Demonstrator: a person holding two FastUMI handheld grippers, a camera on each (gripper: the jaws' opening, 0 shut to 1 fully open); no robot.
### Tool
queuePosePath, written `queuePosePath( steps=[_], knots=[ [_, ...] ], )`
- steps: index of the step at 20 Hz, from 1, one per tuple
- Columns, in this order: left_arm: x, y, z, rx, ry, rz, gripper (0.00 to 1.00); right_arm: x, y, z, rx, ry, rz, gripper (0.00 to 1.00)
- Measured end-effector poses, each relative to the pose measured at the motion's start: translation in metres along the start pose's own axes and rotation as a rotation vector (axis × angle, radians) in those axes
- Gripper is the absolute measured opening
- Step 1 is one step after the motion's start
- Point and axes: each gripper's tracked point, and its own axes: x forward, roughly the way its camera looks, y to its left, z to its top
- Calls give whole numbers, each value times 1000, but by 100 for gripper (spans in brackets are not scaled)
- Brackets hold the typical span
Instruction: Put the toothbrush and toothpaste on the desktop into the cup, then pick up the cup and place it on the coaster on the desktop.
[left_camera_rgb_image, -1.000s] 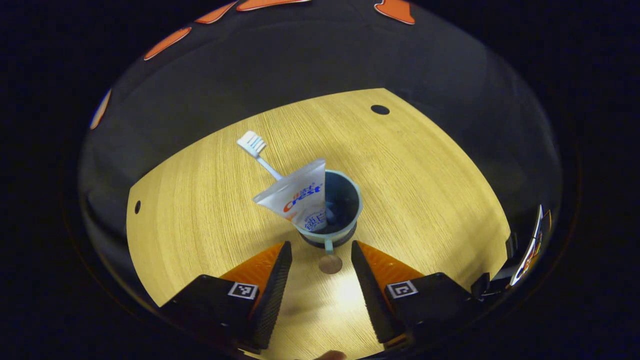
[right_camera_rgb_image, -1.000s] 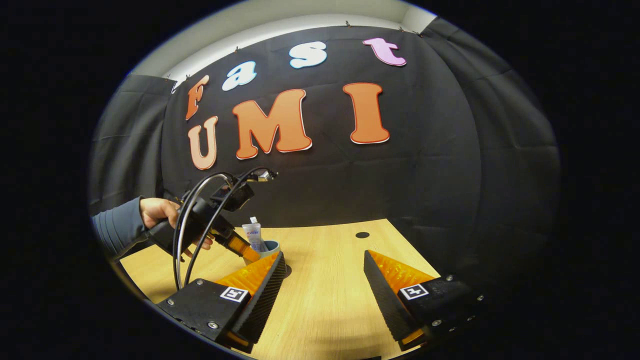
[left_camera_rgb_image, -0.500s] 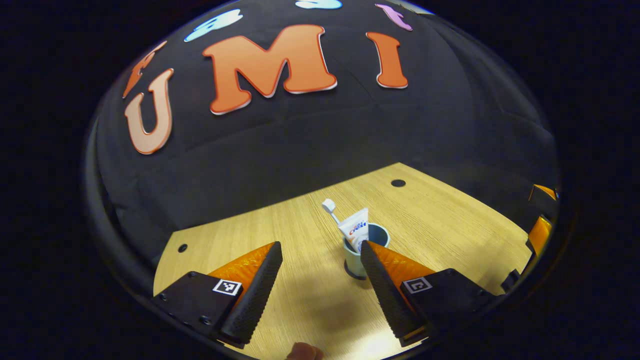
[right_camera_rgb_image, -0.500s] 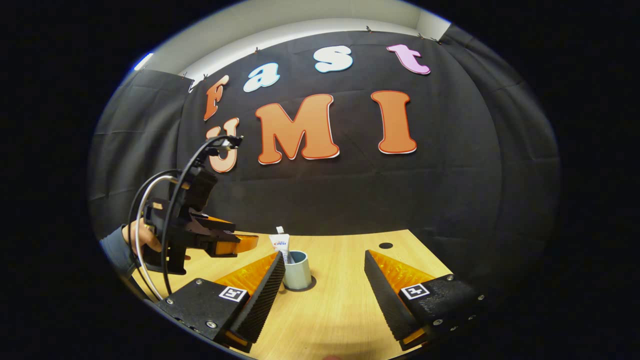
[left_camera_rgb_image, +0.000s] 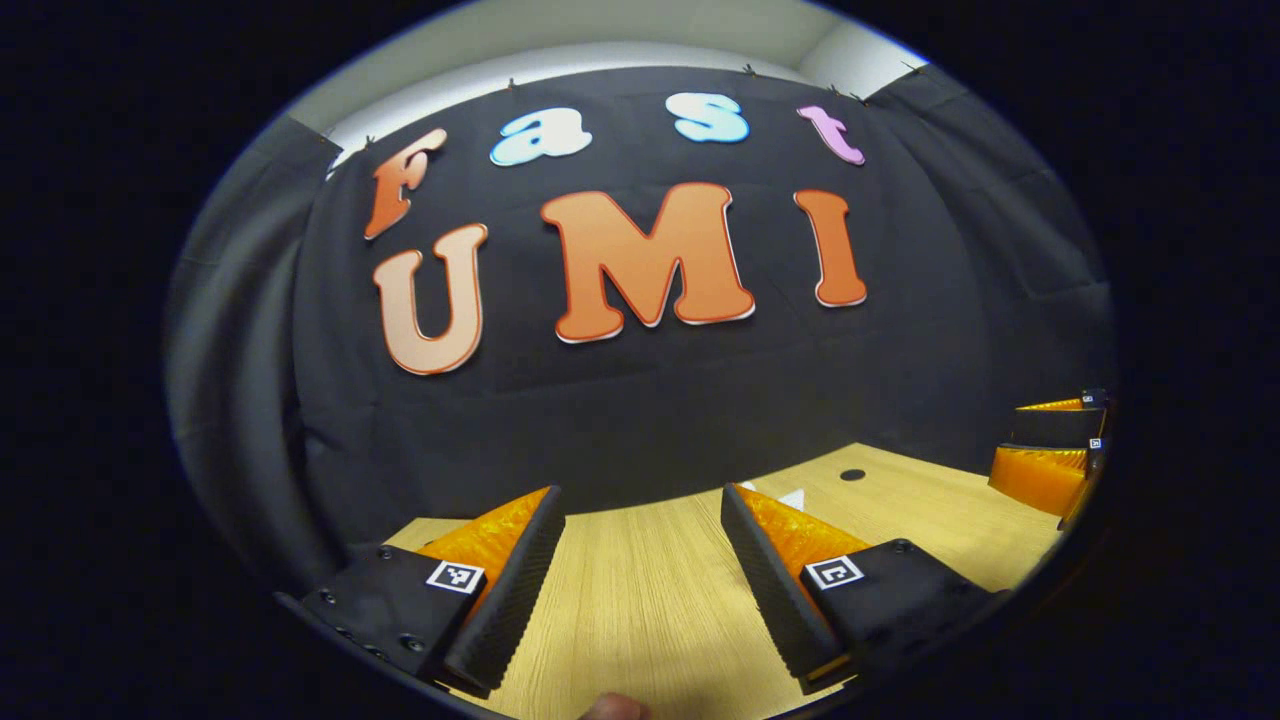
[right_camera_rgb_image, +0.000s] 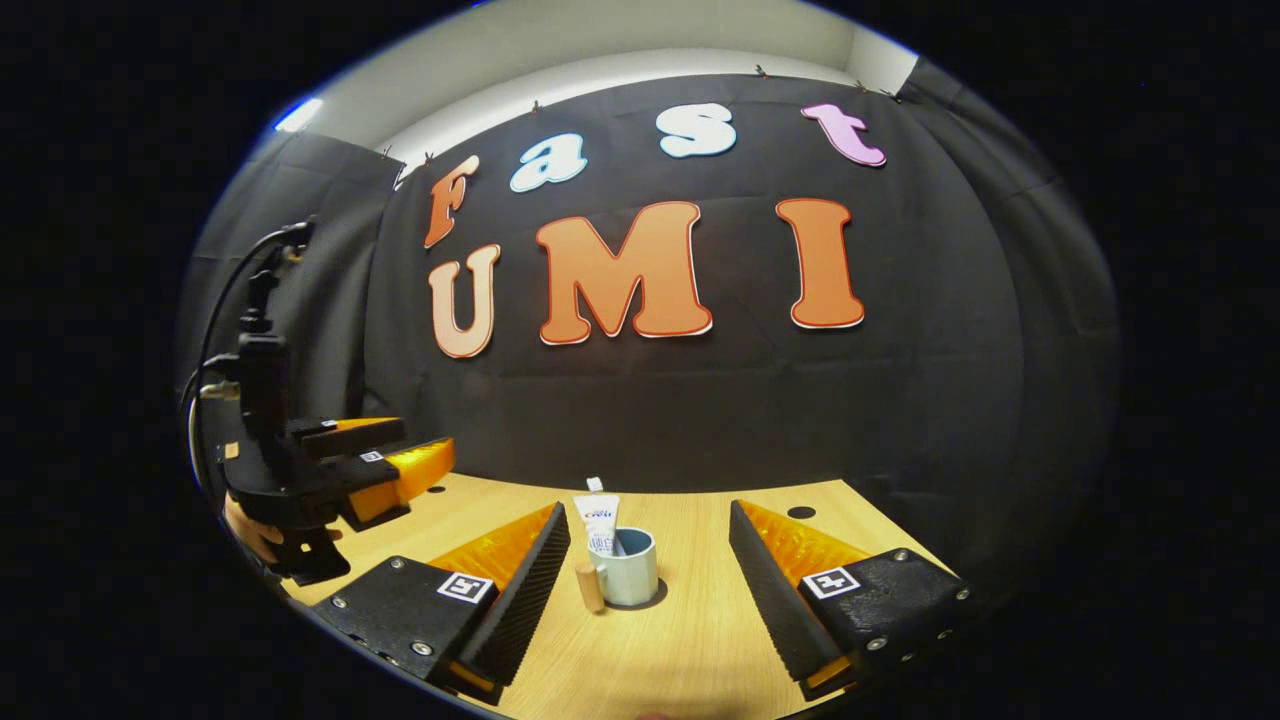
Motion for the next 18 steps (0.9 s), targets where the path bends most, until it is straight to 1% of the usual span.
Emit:
queuePosePath(
  steps=[2,3,6,7,9,12,14,18],
  knots=[
    [-6,10,8,-28,-51,18,100,3,3,4,15,-29,-8,96],
    [-9,16,11,-33,-67,45,100,5,5,5,17,-37,-8,97],
    [-14,25,13,-9,-71,97,100,12,9,2,26,-36,-6,96],
    [-18,34,12,-6,-85,113,100,11,16,3,31,-40,12,96],
    [-17,39,12,-16,-92,119,100,10,25,6,19,-60,30,97],
    [-19,49,14,-19,-106,150,100,13,32,6,-11,-71,38,96],
    [-20,53,16,-13,-119,148,100,16,39,2,-29,-70,54,96],
    [-26,64,17,-10,-131,175,100,21,40,-5,-62,-59,54,96]
  ],
)
